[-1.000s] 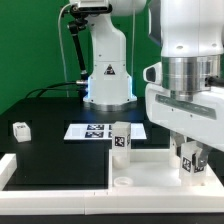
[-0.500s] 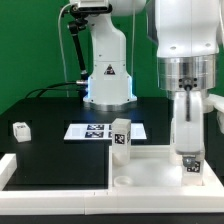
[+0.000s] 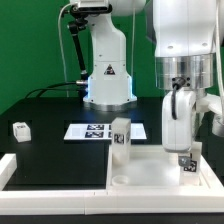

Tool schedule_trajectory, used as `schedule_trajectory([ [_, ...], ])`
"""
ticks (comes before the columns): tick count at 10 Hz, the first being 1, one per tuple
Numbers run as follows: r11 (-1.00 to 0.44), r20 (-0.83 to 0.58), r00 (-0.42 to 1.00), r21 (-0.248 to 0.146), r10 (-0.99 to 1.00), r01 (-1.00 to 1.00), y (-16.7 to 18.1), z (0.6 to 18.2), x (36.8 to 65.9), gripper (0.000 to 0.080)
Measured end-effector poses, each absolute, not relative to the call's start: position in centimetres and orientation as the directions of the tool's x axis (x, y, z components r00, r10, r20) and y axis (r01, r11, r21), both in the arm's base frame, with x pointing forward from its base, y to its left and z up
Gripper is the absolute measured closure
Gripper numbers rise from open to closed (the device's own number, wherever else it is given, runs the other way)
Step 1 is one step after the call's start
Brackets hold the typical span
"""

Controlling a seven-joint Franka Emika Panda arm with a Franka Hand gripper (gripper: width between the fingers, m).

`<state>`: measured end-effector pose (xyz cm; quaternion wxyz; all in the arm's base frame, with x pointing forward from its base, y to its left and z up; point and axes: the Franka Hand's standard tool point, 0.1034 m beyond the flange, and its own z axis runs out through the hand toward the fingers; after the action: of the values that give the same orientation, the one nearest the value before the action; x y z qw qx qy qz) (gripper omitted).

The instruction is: Assemble square table

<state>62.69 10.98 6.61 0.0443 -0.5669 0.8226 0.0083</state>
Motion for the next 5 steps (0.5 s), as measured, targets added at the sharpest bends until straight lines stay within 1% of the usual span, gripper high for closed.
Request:
schedule_trajectory([
  [1,0.357,-0.082,-0.353,-0.036,-0.932,-0.933,10.99,6.58,62.68,0.0332],
  [2,0.356,-0.082,-0.353,-0.036,-0.932,-0.934,11.01,6.56,62.67,0.0193],
  [3,0.356,-0.081,-0.352,-0.036,-0.932,-0.934,11.01,6.53,62.66,0.0162],
  [4,0.355,-0.081,-0.351,-0.036,-0.933,-0.934,11.01,6.53,62.66,0.0162],
  [5,0.328,-0.087,-0.323,-0.048,-0.942,-0.944,10.87,6.9,62.9,0.0152],
])
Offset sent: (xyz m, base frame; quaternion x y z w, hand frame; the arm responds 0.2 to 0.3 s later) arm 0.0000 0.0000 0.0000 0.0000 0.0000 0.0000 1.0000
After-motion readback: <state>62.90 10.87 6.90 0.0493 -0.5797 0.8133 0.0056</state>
